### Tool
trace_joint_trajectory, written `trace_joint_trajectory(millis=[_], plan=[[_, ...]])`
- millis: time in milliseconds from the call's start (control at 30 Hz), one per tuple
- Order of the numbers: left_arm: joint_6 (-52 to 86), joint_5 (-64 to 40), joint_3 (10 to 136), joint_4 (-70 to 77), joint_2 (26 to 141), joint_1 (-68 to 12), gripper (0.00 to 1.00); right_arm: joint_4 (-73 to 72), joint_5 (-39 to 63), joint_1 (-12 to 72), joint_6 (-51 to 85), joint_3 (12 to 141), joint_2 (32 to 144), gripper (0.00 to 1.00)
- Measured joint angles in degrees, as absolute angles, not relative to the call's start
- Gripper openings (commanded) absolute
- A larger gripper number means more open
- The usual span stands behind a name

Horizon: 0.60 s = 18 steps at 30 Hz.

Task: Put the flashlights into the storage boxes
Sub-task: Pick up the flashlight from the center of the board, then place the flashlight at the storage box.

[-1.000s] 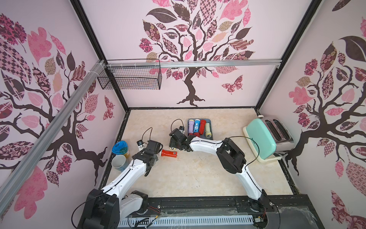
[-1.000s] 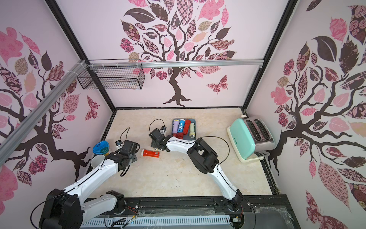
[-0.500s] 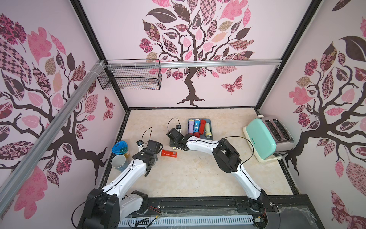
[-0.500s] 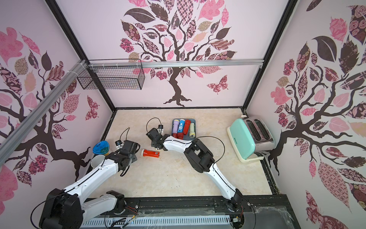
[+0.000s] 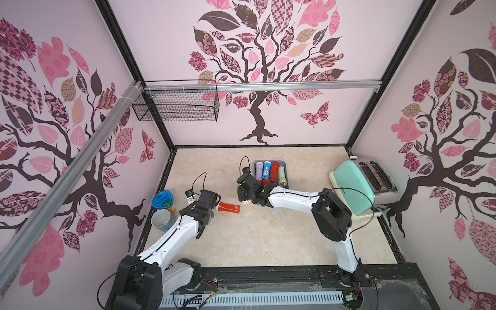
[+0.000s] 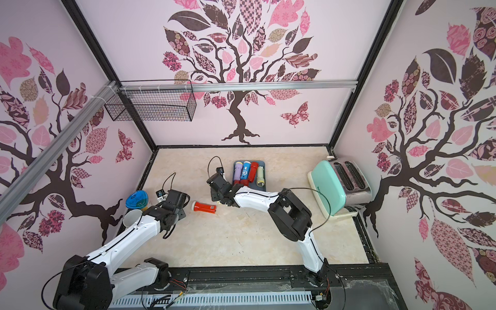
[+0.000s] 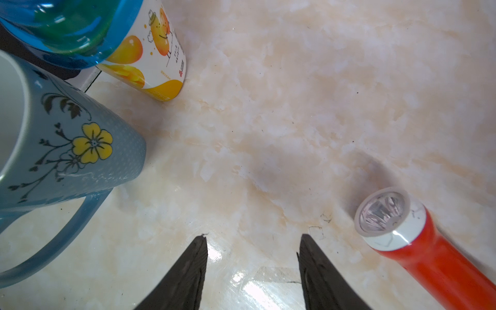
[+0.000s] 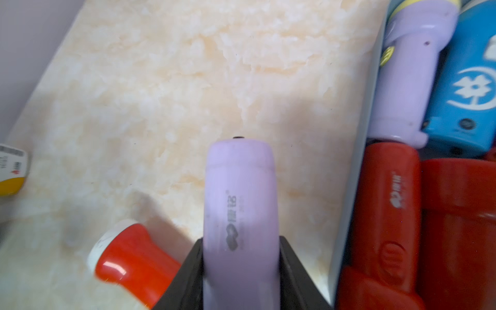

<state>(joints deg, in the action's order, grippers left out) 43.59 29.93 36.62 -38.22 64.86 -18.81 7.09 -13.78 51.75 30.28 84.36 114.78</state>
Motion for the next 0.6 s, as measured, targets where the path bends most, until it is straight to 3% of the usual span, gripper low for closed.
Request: trace_joint_trajectory(millis=[300,433,600], plan=[[43.6,29.9,36.6,-38.2,64.9,-18.8,0.58,0.8,-9.3,37.6,27.6,65.7,95.9,0.33],[43.5,29.9,36.6,-38.2,64.9,-18.8,0.58,0.2,-8.1,32.1,25.6,61.0,94.7,0.34],[43.5,29.8,36.6,-38.2,64.9,-18.8,0.58,0.1,-6.4,32.7,24.4,59.3,95.6,0.34]])
